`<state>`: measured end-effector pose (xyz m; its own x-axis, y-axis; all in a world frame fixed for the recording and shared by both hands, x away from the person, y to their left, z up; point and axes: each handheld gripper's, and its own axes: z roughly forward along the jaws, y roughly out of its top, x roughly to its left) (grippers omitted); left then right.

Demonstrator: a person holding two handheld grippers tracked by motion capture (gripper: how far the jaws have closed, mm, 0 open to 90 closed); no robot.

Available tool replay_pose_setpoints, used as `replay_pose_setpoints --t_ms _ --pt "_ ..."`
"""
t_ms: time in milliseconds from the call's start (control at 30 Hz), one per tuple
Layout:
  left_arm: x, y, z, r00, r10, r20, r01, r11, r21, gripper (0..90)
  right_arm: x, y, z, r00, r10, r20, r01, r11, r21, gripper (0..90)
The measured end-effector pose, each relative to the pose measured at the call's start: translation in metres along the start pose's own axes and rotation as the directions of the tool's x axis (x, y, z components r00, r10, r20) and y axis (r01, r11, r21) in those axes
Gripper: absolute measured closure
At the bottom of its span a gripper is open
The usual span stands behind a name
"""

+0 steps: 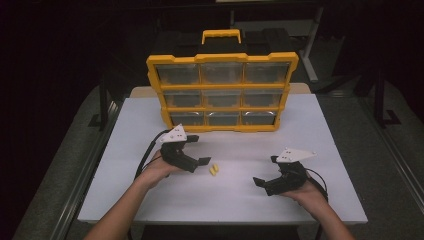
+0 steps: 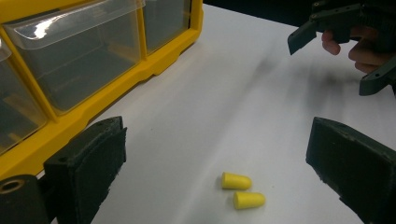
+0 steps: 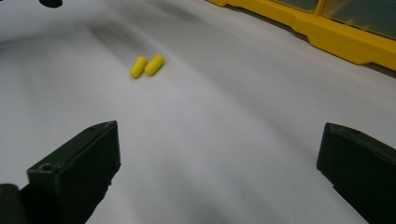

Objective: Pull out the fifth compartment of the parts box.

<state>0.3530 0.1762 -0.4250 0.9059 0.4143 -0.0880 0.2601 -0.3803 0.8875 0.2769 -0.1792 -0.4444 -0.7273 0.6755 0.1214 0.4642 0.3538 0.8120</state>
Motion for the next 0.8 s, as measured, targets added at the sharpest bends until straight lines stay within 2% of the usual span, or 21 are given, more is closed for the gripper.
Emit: replay_pose_setpoints --t_ms 133,433,800 --pt "0.001 0.002 0.001 1.0000 -0.002 -0.007 0.002 0.9999 -0.013 3.8 0.000 0.000 0.000 1.0000 0.000 -0.001 0.000 1.000 0.001 0.0" --pt "0.001 0.006 0.004 0.9999 0.005 -0.010 -0.005 1.0000 -0.008 0.0 0.000 0.000 0.000 1.0000 0.000 0.000 0.000 1.000 0.001 0.0" --pt "0.001 0.009 0.011 0.9998 0.019 -0.007 -0.019 0.9997 -0.011 0.0 0.000 -0.001 0.000 1.0000 0.005 -0.002 -0.005 1.000 0.002 0.0"
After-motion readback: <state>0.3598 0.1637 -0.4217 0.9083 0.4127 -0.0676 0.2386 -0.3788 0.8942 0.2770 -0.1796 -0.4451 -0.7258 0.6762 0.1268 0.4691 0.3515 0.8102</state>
